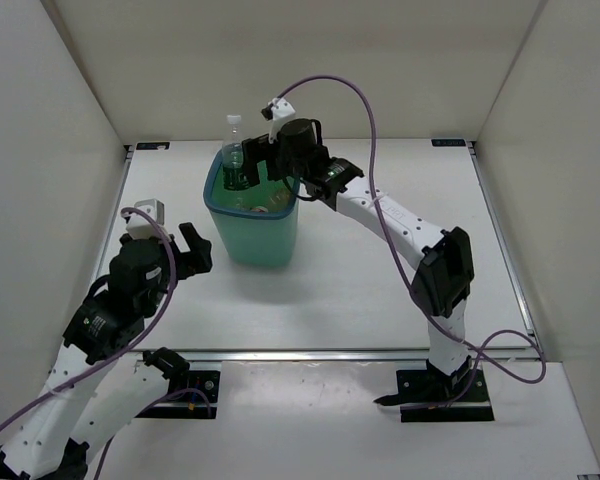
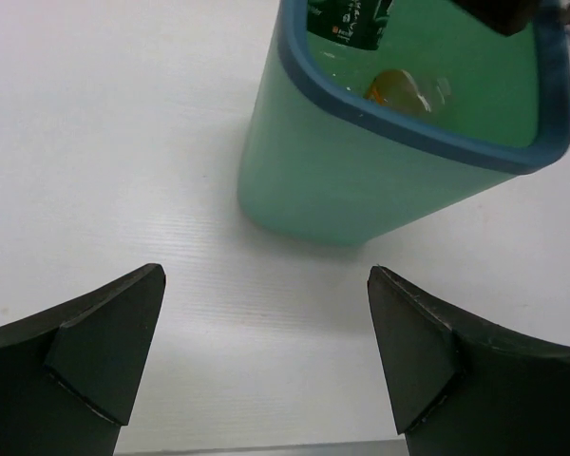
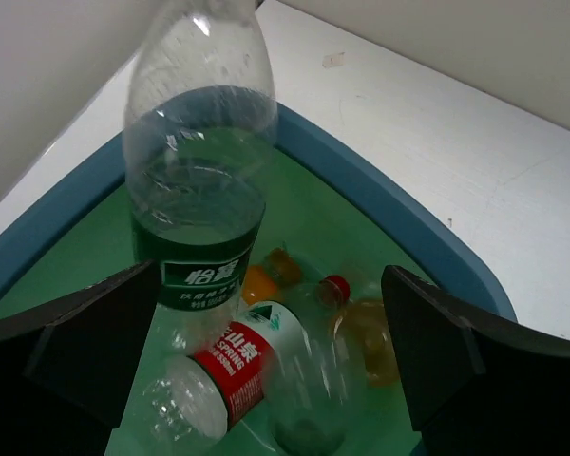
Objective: Put the plastic bottles in the bin
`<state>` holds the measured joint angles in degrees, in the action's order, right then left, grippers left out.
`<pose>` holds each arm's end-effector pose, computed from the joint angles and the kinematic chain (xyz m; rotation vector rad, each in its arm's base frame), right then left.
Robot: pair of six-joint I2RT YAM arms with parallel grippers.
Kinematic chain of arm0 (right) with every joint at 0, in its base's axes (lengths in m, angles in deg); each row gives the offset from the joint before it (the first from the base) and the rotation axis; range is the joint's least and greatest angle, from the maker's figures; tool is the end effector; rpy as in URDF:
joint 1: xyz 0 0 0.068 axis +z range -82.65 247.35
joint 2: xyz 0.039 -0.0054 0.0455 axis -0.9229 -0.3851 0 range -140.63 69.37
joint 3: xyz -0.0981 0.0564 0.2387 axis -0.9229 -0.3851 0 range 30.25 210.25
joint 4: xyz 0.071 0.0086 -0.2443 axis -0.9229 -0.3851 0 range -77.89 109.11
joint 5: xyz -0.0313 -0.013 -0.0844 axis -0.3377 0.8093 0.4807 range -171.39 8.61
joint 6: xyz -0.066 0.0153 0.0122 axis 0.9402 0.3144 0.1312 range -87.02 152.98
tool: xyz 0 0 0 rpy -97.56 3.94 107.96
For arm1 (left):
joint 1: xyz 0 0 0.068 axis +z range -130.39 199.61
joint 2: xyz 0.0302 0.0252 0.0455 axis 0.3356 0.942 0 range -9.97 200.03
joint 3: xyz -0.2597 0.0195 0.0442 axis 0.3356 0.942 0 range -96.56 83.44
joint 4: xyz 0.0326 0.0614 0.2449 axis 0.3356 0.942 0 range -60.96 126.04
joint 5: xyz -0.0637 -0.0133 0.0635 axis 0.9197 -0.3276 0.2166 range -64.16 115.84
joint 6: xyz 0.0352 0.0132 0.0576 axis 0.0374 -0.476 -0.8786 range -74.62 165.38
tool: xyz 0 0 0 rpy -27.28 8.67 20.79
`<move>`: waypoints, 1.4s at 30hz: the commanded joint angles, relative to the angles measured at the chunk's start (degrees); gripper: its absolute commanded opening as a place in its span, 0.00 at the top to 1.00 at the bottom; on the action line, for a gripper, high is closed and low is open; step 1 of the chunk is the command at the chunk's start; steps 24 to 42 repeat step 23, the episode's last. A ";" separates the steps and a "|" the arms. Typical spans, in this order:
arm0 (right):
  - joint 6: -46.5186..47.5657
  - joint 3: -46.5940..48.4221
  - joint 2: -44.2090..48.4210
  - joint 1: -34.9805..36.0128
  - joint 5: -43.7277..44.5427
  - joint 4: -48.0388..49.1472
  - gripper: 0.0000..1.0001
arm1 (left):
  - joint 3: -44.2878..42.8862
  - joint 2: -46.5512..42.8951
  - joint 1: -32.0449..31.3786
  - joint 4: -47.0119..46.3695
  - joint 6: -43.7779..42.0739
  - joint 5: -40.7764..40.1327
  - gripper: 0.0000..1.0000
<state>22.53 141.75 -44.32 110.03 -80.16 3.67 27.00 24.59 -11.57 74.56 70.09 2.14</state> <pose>0.3580 0.3285 0.3586 -0.5198 1.8538 0.6112 0.1164 -0.0444 0.3523 -0.1559 1.9477 -0.2343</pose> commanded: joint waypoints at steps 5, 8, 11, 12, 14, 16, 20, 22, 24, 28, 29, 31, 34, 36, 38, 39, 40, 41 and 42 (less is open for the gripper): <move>-0.61 -1.02 11.98 2.15 10.88 -2.74 0.01 | -2.71 4.10 2.26 8.27 2.98 -3.81 0.01; -1.58 -2.86 16.46 1.01 12.39 -9.16 0.01 | -2.88 4.72 4.02 9.59 2.89 -2.75 0.01; -5.34 -9.61 23.39 -2.06 12.21 -18.02 0.00 | -2.44 4.28 5.43 9.33 2.97 -1.53 0.02; -7.19 -11.03 24.64 -3.72 11.52 -19.35 0.01 | -2.35 4.19 5.60 9.50 3.50 -1.69 0.01; -8.08 -18.82 30.86 -8.02 8.79 -22.60 0.01 | -2.00 4.54 5.78 9.77 3.33 -1.17 0.01; -9.49 -26.37 37.29 -11.19 7.38 -22.35 0.01 | -1.82 5.07 5.69 10.38 3.77 -1.34 0.01; -11.16 -37.48 49.15 -21.28 2.56 -22.78 0.01 | -1.13 5.60 5.95 11.69 4.12 -1.26 0.01; -10.29 -38.64 51.80 -25.95 0.96 -25.67 0.01 | -1.03 5.69 6.39 12.14 4.21 -1.61 0.02; -10.37 -39.34 52.68 -27.46 1.40 -27.08 0.00 | -1.03 5.69 6.65 12.23 4.29 -1.78 0.01; -10.37 -39.34 52.68 -27.46 1.40 -27.08 0.00 | -1.03 5.69 6.65 12.23 4.29 -1.78 0.01; -10.37 -39.34 52.68 -27.46 1.40 -27.08 0.00 | -1.03 5.69 6.65 12.23 4.29 -1.78 0.01; -10.37 -39.34 52.68 -27.46 1.40 -27.08 0.00 | -1.03 5.69 6.65 12.23 4.29 -1.78 0.01; -10.37 -39.34 52.68 -27.46 1.40 -27.08 0.00 | -1.03 5.69 6.65 12.23 4.29 -1.78 0.01; -10.37 -39.34 52.68 -27.46 1.40 -27.08 0.00 | -1.03 5.69 6.65 12.23 4.29 -1.78 0.01; -10.37 -39.34 52.68 -27.46 1.40 -27.08 0.00 | -1.03 5.69 6.65 12.23 4.29 -1.78 0.01; -10.37 -39.34 52.68 -27.46 1.40 -27.08 0.00 | -1.03 5.69 6.65 12.23 4.29 -1.78 0.01; -10.37 -39.34 52.68 -27.46 1.40 -27.08 0.00 | -1.03 5.69 6.65 12.23 4.29 -1.78 0.01; -10.37 -39.34 52.68 -27.46 1.40 -27.08 0.00 | -1.03 5.69 6.65 12.23 4.29 -1.78 0.01; -10.37 -39.34 52.68 -27.46 1.40 -27.08 0.00 | -1.03 5.69 6.65 12.23 4.29 -1.78 0.01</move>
